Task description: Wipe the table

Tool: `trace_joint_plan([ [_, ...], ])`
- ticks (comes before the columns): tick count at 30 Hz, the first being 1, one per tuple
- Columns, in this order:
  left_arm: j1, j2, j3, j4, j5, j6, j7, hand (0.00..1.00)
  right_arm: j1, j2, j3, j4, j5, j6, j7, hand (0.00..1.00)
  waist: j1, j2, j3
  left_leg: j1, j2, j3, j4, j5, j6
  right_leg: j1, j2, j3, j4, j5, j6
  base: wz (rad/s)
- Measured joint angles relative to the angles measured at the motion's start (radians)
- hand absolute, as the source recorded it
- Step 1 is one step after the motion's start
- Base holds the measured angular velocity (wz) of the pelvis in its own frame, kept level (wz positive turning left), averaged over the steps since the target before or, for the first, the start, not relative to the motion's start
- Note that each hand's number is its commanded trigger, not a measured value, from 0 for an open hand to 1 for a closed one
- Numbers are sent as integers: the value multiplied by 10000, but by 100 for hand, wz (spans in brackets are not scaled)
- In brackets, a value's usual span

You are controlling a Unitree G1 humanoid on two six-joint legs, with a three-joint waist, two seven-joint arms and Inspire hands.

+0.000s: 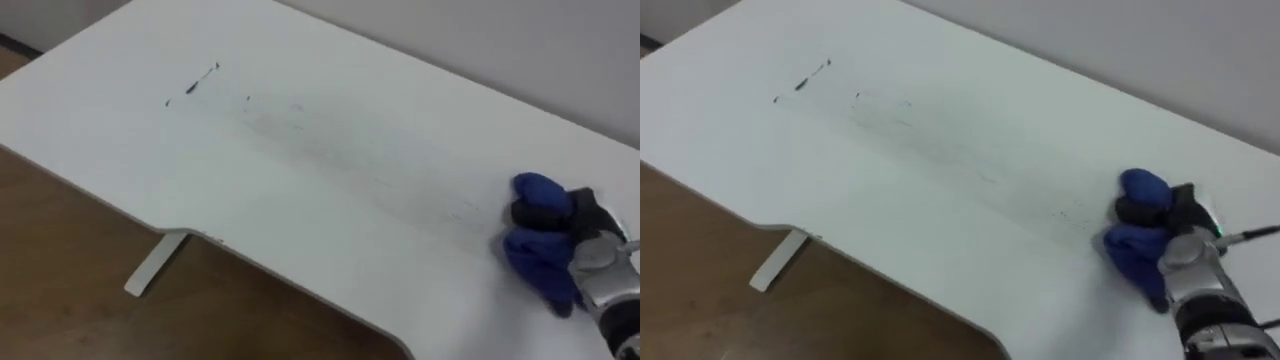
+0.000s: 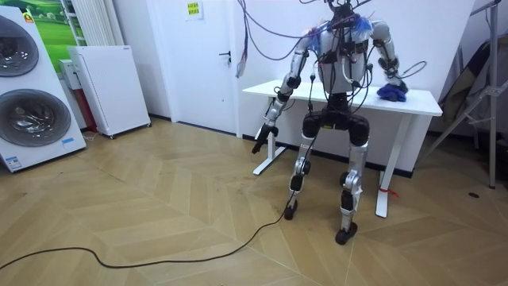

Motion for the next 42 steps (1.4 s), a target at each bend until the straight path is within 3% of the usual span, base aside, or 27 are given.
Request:
trace_joint_plan([
  [1, 53, -12, 47, -14, -4, 18, -52, 0, 286, -35, -169, -28, -3, 0, 4, 100, -142, 20, -38, 168, 4, 4, -6, -3, 3, 124, -3, 40, -15, 0, 0, -22],
  [2, 32, -16, 61, -20, -4, 18, -62, 0, 624, -58, -339, -139, -35, 18, 19, 100, -267, 39, -133, 273, 6, 7, -59, -8, 7, 187, -3, 58, -8, -1, 2, -16],
  [4, -54, -49, 42, -59, -23, -1, -63, 0, 812, -117, -345, -221, -46, 206, 78, 100, -375, 99, -200, 559, 13, 27, -295, -14, 18, 247, -12, 144, 23, -10, 14, -24],
  [7, -447, -159, -34, -56, -24, 59, -71, 0, 810, -98, -250, -269, -418, 515, 95, 100, -364, 261, -147, 903, 2, 28, -479, -77, 80, 307, -6, 421, 37, -9, 46, -37],
  [10, -519, -260, -143, -74, -18, 60, -174, 0, 789, -50, 484, -697, -931, 979, 192, 100, -291, 321, -152, 1209, -50, 10, -623, -103, 63, 285, 19, 803, 121, -64, 113, -38],
  [12, -508, -422, -144, -74, 9, 168, -221, 0, 613, 88, 872, -966, -1576, 1283, 239, 100, -130, 323, -149, 1247, -63, 12, -625, -115, 90, 108, 42, 989, 308, -83, 103, -36],
  [14, -403, -633, -201, -68, 12, 419, -410, 0, -48, 525, 1675, -1464, -2435, 1651, 468, 100, -52, 324, -147, 1246, -59, -44, -659, -97, 115, 21, 141, 1223, 405, 11, -28, -21],
  [17, -254, -815, -251, -63, 89, 501, -541, 0, -845, 1051, 2271, -1999, -2903, 1767, 782, 100, 282, 303, -109, 1276, -70, -266, -677, -70, 154, 129, 182, 1119, 362, 51, -95, 11],
  [21, -88, -972, -348, -95, 582, 648, -697, 0, -1362, 1272, 2532, -2606, -3578, 1729, 989, 100, 936, 221, -13, 1367, -192, -554, -768, -70, 159, 265, 84, 822, 312, -51, -36, 23],
  [23, 176, -953, -363, -94, 585, 865, -698, 0, -1675, 1278, 2644, -2599, -3584, 1762, 1056, 100, 1301, 206, -1, 1364, -236, -817, -757, -82, 172, 486, 79, 439, 165, -55, -28, 36],
  [27, 675, -960, -377, -90, 584, 874, -698, 0, -1684, 1277, 2807, -2584, -3585, 1557, 1119, 95, 1312, 217, -6, 1398, -359, -1198, -819, -79, 175, 821, -3, -73, 129, -144, 80, 43],
  [28, 783, -960, -361, -90, 585, 807, -715, 0, -1627, 1277, 2807, -2624, -3592, 1483, 1169, 64, 1312, 225, -9, 1399, -372, -1237, -855, -79, 176, 854, -9, -154, 87, -155, 97, 10],
  [29, 841, -958, -348, -80, 581, 780, -737, 0, -1564, 1277, 2807, -2631, -3589, 1380, 1202, 0, 1305, 219, -13, 1397, -376, -1237, -884, -79, 176, 873, -5, -175, 22, -156, 99, 5],
  [33, 817, -972, -369, -84, 569, 567, -861, 0, -1189, 1276, 2796, -2625, -3581, 1273, 1231, 0, 1275, 364, 19, 1608, -377, -1094, -956, -79, 178, 962, -37, -60, 36, -172, 123, -9],
  [36, 753, -981, -438, -436, 370, 403, -870, 0, -932, 1276, 2798, -2628, -3584, 1230, 1265, 0, 1054, 421, 35, 1672, -377, -1065, -1013, -79, 178, 965, -42, 52, 33, -201, 116, -9],
  [39, 588, -1019, -544, -636, 364, 215, -869, 0, -558, 1271, 2776, -2902, -3814, 1114, 1270, 0, 822, 499, -41, 1607, -381, -909, -1000, -81, 182, 790, -69, 289, 105, -281, 94, -15],
  [42, 355, -1071, -546, -857, 367, 176, -866, 0, -152, 1272, 2745, -3443, -3979, 1021, 1270, 0, 367, 592, -111, 1539, -399, -818, -976, -67, 201, 631, -96, 466, 266, -324, 91, -6],
])
